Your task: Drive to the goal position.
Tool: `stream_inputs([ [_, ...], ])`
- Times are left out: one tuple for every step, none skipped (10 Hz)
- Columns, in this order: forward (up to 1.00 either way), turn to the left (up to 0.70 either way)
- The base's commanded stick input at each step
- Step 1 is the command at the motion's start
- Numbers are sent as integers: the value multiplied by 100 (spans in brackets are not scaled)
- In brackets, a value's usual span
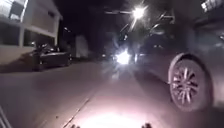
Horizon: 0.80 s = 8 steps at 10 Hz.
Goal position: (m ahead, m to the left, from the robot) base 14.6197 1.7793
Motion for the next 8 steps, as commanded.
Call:
stream_inputs([
  [85,-31],
  [85,-34],
  [85,-18],
  [85,0],
  [85,0],
  [85,0],
  [85,0],
  [85,0],
])
